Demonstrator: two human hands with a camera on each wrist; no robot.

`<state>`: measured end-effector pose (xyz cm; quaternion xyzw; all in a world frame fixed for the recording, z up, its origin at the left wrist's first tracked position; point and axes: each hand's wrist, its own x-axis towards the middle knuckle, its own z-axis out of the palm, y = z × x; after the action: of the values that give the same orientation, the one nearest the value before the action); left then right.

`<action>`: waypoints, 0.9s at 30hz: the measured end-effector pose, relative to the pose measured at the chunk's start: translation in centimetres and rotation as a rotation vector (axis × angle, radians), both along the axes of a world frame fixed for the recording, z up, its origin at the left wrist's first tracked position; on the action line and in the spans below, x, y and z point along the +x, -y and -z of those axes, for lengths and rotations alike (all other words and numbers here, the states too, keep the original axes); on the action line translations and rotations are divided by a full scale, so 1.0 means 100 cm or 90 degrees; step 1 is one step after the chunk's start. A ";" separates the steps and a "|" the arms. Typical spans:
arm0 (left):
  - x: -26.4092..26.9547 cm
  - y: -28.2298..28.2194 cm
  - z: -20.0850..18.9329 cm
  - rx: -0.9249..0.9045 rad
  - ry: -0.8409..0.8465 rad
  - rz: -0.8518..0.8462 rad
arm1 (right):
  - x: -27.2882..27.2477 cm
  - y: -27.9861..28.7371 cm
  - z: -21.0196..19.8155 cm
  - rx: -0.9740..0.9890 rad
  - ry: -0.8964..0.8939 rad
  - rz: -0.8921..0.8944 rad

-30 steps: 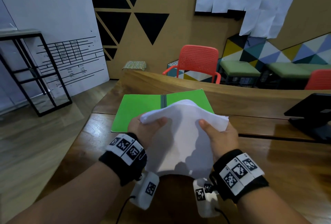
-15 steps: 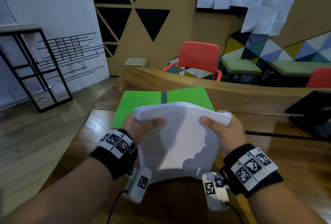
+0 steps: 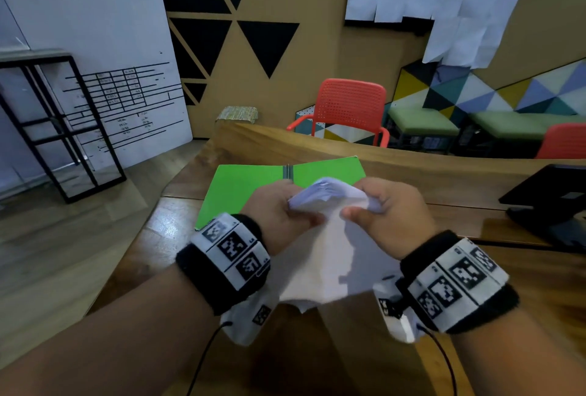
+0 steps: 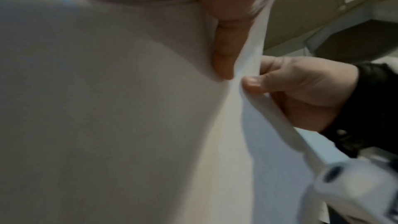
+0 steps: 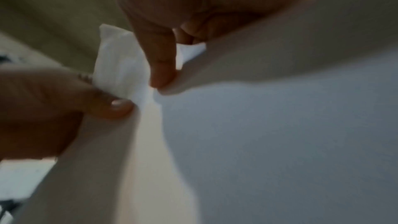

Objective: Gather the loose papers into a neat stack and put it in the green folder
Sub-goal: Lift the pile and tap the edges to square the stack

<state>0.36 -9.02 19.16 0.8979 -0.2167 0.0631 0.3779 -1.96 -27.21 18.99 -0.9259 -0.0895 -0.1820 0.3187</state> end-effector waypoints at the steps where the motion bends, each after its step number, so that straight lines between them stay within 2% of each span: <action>1: 0.002 -0.006 0.007 0.038 -0.030 0.009 | 0.000 0.004 0.003 0.066 0.001 -0.011; 4: 0.020 -0.044 0.037 0.113 -0.212 -0.094 | -0.004 0.024 0.005 0.306 -0.015 -0.046; 6: 0.027 -0.074 0.053 0.079 -0.275 -0.166 | -0.006 0.040 0.008 0.434 -0.037 -0.058; 8: 0.031 -0.096 0.064 -0.106 -0.326 -0.179 | -0.006 0.050 0.016 0.543 -0.067 -0.073; 10: 0.036 -0.100 0.076 -0.361 -0.396 -0.161 | -0.005 0.049 0.028 0.615 -0.079 -0.067; 11: 0.034 -0.098 0.080 -0.448 -0.399 -0.153 | -0.005 0.045 0.035 0.648 -0.073 -0.050; 13: 0.030 -0.086 0.081 -0.536 -0.333 -0.189 | -0.004 0.035 0.046 0.684 -0.056 -0.008; 15: 0.028 -0.076 0.083 -0.552 -0.285 -0.239 | -0.004 0.028 0.061 0.694 -0.055 0.048; 17: 0.020 -0.069 0.086 -0.506 -0.256 -0.247 | -0.005 0.024 0.081 0.686 -0.074 0.096; 21: 0.002 -0.052 0.104 -0.413 -0.278 -0.245 | -0.007 0.023 0.119 0.667 -0.150 0.197; 25: -0.003 -0.050 0.103 -0.435 -0.254 -0.239 | -0.006 0.024 0.116 0.698 -0.174 0.209; 27: 0.001 -0.053 0.097 -0.483 -0.246 -0.239 | -0.002 0.025 0.109 0.694 -0.161 0.208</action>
<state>0.47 -3.69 9.42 0.7154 0.0620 0.0368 0.6950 -2.18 -29.74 8.11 -0.6447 0.2001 -0.1364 0.7251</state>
